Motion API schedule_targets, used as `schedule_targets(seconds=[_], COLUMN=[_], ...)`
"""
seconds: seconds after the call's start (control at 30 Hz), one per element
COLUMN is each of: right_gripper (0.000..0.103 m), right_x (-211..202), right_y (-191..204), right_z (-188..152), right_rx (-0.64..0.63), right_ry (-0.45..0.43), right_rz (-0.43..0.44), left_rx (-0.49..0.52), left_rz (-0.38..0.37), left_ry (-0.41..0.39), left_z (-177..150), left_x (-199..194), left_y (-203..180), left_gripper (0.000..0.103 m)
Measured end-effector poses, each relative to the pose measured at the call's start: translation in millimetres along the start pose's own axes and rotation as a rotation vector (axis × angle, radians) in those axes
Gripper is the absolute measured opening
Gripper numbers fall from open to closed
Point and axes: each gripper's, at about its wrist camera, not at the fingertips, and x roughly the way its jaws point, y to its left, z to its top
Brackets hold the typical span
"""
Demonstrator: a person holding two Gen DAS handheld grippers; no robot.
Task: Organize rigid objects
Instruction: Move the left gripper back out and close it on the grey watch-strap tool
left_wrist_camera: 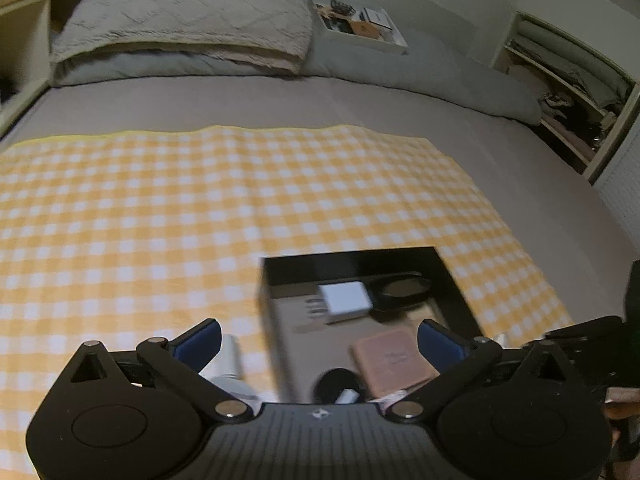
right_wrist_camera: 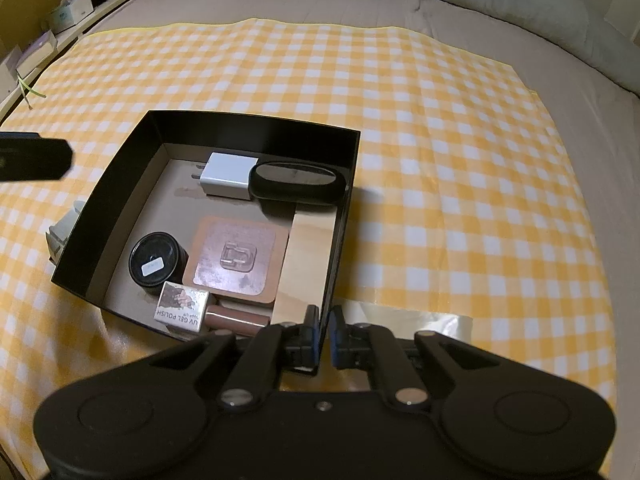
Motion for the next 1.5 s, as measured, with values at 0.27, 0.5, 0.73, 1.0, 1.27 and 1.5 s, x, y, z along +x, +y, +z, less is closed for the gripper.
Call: schedule_targets(seconds=[0.27, 0.5, 0.73, 1.0, 1.27, 1.5], right_gripper=[0.006, 0.006, 0.006, 0.006, 0.006, 0.006], right_x=[0, 0, 4, 8, 8, 8], right_y=[0, -1, 2, 5, 4, 3], right_z=[0, 1, 2, 4, 5, 4], right_rx=[0.002, 0.014, 0.006, 0.005, 0.008, 0.003], right_ry=[0.001, 0.005, 0.013, 0.018, 0.019, 0.020], right_rz=[0.000, 0.006, -0.009, -0.016, -0.012, -0.007], left_rx=[0.028, 0.084, 0.144, 0.095, 0.150, 0.214], left_rz=[0.088, 0.153, 0.099, 0.125, 0.107, 0.104], left_ry=[-0.032, 0.012, 0.084, 0.134, 0.194, 0.249], left_z=[-4, -16, -28, -34, -45, -62], left_x=[-11, -8, -2, 26, 44, 26], left_y=[43, 79, 89, 88, 92, 111], left_gripper=[0.103, 0.103, 0.103, 0.103, 0.103, 0.103])
